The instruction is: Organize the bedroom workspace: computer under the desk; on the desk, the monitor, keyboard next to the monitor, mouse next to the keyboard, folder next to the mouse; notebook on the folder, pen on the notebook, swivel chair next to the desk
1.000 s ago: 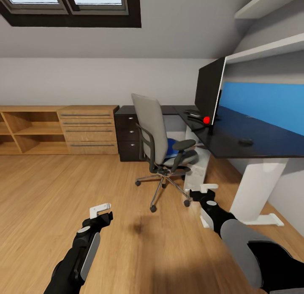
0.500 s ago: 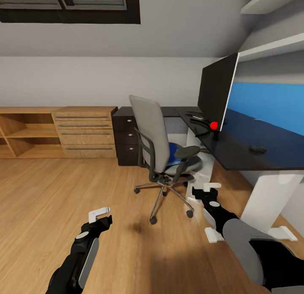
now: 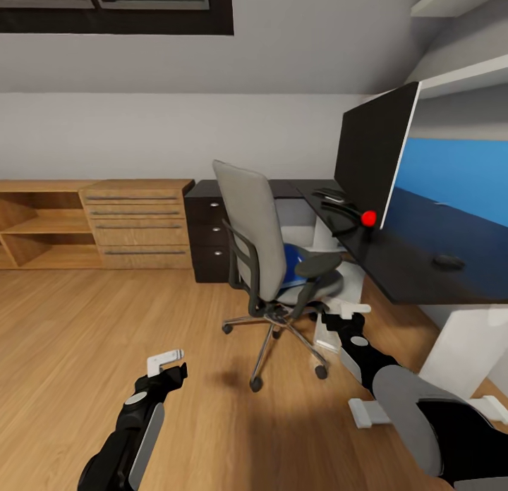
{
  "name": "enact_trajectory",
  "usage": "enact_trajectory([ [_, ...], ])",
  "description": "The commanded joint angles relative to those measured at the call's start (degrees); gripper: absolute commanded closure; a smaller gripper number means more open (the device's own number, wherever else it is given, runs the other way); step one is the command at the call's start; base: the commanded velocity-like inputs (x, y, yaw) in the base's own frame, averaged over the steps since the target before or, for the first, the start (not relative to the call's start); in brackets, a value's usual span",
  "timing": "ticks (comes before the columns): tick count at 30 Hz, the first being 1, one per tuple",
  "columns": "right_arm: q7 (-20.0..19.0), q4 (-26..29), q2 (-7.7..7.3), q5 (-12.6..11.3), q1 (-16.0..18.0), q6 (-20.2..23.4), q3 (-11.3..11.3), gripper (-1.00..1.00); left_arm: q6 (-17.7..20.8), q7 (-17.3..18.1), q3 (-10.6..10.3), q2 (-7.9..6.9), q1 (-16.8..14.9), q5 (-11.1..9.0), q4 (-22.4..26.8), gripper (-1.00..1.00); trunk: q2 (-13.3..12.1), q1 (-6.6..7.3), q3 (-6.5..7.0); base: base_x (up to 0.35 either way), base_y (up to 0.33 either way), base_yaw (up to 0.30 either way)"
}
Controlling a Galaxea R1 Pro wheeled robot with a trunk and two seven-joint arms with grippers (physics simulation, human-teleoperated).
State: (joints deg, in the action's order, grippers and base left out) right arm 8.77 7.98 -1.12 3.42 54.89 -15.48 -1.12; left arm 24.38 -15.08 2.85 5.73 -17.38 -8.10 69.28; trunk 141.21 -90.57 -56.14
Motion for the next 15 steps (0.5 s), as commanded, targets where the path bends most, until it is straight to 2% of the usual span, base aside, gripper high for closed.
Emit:
enact_trajectory([
  [1,0.19,-0.07,-0.02,0.36,0.04,-0.15,-0.11,-1.00,0.21,-0.34,0.02,0.02,-0.02,-0.61,0.07,-1.00,0.02,0.00,-0.06,0.116,0.000,0.000],
  [15,0.19,-0.39,-0.07,0.36,0.04,-0.83,-0.11,-1.00,0.22,-0.31,-0.12,0.01,-0.02,-0.61,0.06,-1.00,0.02,0.00,-0.06,0.226,-0.017,0.000],
])
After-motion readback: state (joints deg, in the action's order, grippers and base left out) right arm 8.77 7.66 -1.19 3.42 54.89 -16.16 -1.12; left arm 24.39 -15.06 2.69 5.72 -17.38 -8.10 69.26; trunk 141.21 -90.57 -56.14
